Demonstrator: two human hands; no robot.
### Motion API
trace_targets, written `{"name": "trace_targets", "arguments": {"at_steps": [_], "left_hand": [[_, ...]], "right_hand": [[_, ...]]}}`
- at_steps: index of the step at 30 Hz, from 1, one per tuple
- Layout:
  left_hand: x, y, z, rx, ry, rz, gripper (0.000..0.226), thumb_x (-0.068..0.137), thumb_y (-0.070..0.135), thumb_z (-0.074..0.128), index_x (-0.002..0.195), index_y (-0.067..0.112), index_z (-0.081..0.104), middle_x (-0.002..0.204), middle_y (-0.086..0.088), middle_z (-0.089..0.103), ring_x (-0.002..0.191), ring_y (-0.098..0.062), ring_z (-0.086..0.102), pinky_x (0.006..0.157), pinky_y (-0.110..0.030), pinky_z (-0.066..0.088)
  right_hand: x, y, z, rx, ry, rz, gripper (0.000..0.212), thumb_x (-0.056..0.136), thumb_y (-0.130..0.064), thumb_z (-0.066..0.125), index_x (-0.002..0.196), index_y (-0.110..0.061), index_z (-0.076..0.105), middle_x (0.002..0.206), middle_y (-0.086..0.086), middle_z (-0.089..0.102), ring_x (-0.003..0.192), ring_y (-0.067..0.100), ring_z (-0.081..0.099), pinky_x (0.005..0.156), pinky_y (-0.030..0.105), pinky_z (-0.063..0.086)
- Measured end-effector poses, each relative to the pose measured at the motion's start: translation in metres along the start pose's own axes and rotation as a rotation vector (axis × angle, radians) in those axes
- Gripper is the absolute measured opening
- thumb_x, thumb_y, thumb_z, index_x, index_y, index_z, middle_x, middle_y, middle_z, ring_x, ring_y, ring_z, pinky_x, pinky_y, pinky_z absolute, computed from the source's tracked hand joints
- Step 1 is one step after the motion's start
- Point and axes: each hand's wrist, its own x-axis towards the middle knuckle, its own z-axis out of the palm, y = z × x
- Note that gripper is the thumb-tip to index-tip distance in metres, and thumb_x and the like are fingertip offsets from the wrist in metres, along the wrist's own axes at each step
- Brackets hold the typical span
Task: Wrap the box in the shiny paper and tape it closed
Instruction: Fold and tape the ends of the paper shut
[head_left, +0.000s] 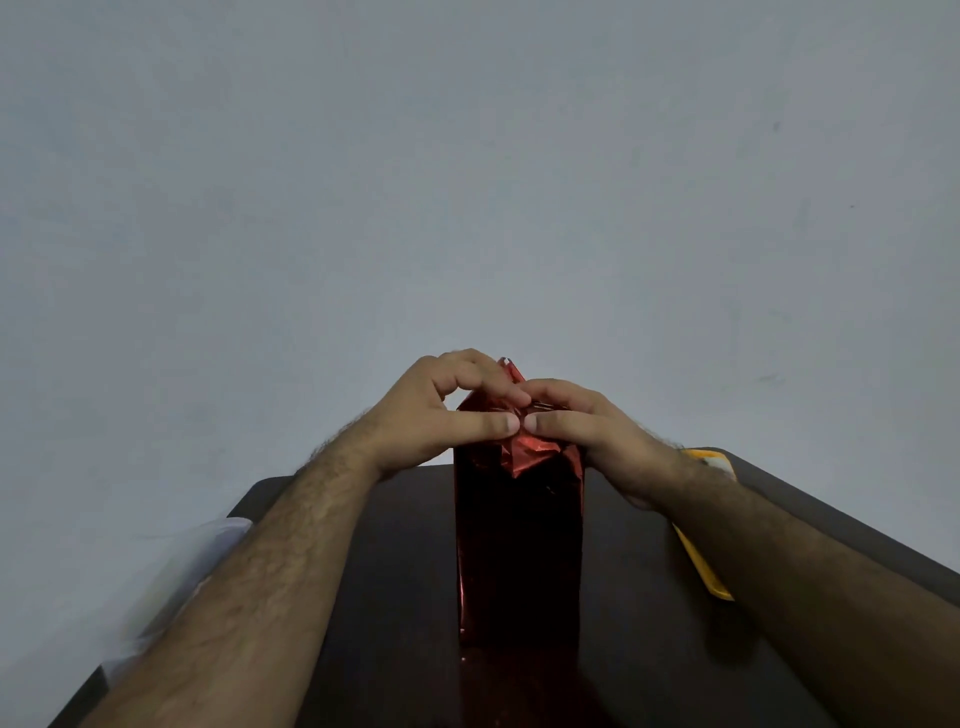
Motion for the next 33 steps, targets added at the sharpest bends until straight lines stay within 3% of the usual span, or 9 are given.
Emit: {"name": "trace_targets", "arguments": {"at_steps": [3, 6, 9, 13, 16, 19, 23, 28, 33], "left_hand": [[0.001, -0.002, -0.002, 0.014, -0.056, 0.015, 0.037, 0.081, 0.025, 0.090, 0.117, 0.030, 0.082, 0.119, 0.011, 0.068, 0.126, -0.009, 0.060, 0.108, -0.019, 0.040], [0.003, -0.004, 0.003, 0.096, 0.002, -0.074, 0.060, 0.070, 0.055, 0.089, 0.127, 0.049, 0.073, 0.139, 0.027, 0.054, 0.144, 0.001, 0.040, 0.123, -0.038, 0.035], [0.003, -0.006, 0.007, 0.148, -0.004, -0.150, 0.069, 0.062, 0.072, 0.084, 0.127, 0.058, 0.069, 0.163, 0.033, 0.030, 0.159, 0.003, 0.009, 0.129, -0.044, 0.021], [0.002, -0.007, 0.006, 0.117, -0.074, -0.200, 0.068, 0.070, 0.068, 0.088, 0.134, 0.060, 0.066, 0.175, 0.025, 0.013, 0.159, 0.004, -0.015, 0.132, -0.053, 0.003], [0.003, -0.009, 0.007, 0.096, -0.086, -0.229, 0.069, 0.069, 0.070, 0.084, 0.134, 0.049, 0.070, 0.174, 0.025, 0.018, 0.159, 0.006, -0.011, 0.132, -0.051, 0.004], [0.003, -0.011, 0.006, 0.087, -0.067, -0.214, 0.065, 0.069, 0.066, 0.082, 0.131, 0.046, 0.073, 0.170, 0.025, 0.027, 0.159, 0.007, -0.001, 0.131, -0.044, 0.009], [0.001, -0.019, -0.002, 0.013, -0.009, -0.135, 0.057, 0.074, 0.056, 0.086, 0.126, 0.040, 0.070, 0.160, 0.026, 0.043, 0.154, -0.001, 0.032, 0.125, -0.039, 0.026], [0.007, -0.026, 0.002, 0.041, 0.216, -0.171, 0.003, 0.090, 0.034, 0.083, 0.091, 0.034, 0.080, 0.139, 0.026, 0.058, 0.140, 0.001, 0.047, 0.122, -0.048, 0.037], [0.011, -0.030, 0.003, 0.103, 0.155, -0.253, 0.025, 0.070, 0.056, 0.071, 0.093, 0.053, 0.083, 0.142, 0.032, 0.052, 0.141, -0.003, 0.047, 0.121, -0.051, 0.038]], "right_hand": [[-0.002, -0.001, 0.001, 0.026, 0.051, -0.071, 0.047, 0.085, -0.022, 0.073, 0.132, -0.016, 0.070, 0.127, 0.006, 0.075, 0.119, 0.023, 0.071, 0.100, 0.034, 0.056], [-0.004, -0.001, 0.003, 0.041, 0.058, -0.088, 0.045, 0.083, -0.018, 0.076, 0.128, -0.017, 0.072, 0.122, 0.006, 0.077, 0.114, 0.024, 0.074, 0.094, 0.031, 0.058], [-0.006, 0.002, 0.007, 0.045, 0.060, -0.074, 0.050, 0.080, -0.016, 0.081, 0.129, -0.013, 0.068, 0.121, 0.007, 0.077, 0.114, 0.026, 0.074, 0.093, 0.032, 0.059], [-0.008, 0.006, 0.007, 0.045, 0.076, -0.058, 0.063, 0.080, -0.015, 0.086, 0.138, -0.020, 0.061, 0.132, 0.008, 0.071, 0.117, 0.025, 0.073, 0.104, 0.044, 0.058], [-0.010, 0.006, 0.006, 0.037, 0.072, -0.049, 0.068, 0.075, -0.020, 0.088, 0.137, -0.025, 0.061, 0.134, 0.009, 0.068, 0.118, 0.025, 0.072, 0.105, 0.045, 0.057], [-0.010, 0.006, 0.007, 0.082, 0.033, -0.068, 0.059, 0.084, -0.004, 0.082, 0.137, -0.020, 0.061, 0.129, 0.012, 0.072, 0.115, 0.027, 0.073, 0.097, 0.036, 0.059], [-0.011, 0.004, 0.009, 0.064, 0.065, -0.108, 0.066, 0.080, -0.014, 0.082, 0.140, -0.026, 0.059, 0.133, -0.001, 0.068, 0.121, 0.021, 0.070, 0.094, 0.030, 0.058], [-0.012, 0.002, 0.011, 0.083, 0.069, -0.141, 0.061, 0.083, -0.019, 0.079, 0.140, -0.023, 0.059, 0.132, -0.001, 0.070, 0.121, 0.026, 0.070, 0.097, 0.034, 0.059], [-0.013, 0.005, 0.011, 0.023, 0.078, -0.153, 0.065, 0.082, -0.022, 0.083, 0.142, -0.027, 0.059, 0.145, 0.004, 0.060, 0.125, 0.026, 0.067, 0.102, 0.042, 0.058]]}}
